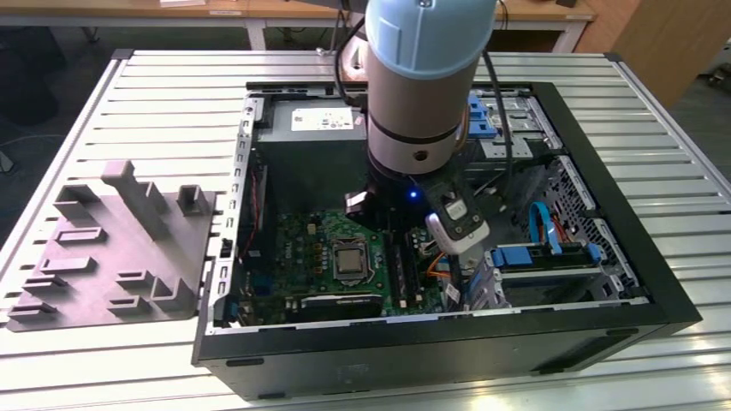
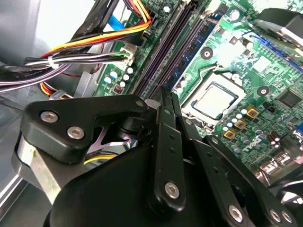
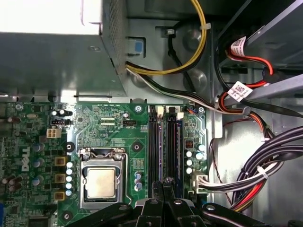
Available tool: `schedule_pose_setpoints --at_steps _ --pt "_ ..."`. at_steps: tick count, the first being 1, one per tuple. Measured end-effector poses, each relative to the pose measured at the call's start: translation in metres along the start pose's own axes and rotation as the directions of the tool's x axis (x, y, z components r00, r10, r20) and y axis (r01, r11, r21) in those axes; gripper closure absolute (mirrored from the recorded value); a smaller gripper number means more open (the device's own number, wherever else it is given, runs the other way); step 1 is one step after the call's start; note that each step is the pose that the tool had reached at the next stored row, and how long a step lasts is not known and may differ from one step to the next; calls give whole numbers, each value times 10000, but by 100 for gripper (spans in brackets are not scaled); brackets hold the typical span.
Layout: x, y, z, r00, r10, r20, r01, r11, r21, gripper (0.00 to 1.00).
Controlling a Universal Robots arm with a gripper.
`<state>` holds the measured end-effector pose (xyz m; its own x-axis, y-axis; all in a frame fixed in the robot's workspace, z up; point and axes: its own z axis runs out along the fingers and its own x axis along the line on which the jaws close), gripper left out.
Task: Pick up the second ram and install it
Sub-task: 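Insert the second ram into the second slot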
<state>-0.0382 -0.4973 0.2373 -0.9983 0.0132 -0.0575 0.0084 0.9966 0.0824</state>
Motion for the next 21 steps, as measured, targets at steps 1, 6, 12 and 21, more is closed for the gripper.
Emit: schedule_pose_setpoints --at_steps 1,6,12,21 --pt "-2 -1 11 10000 0 0 0 10000 -1 89" --pt "-1 -1 37 10000 0 1 0 10000 -17 89" --pt "-2 6 48 10000 0 0 0 10000 -30 89" --pt "0 10 63 10000 2 1 -2 10000 -48 89"
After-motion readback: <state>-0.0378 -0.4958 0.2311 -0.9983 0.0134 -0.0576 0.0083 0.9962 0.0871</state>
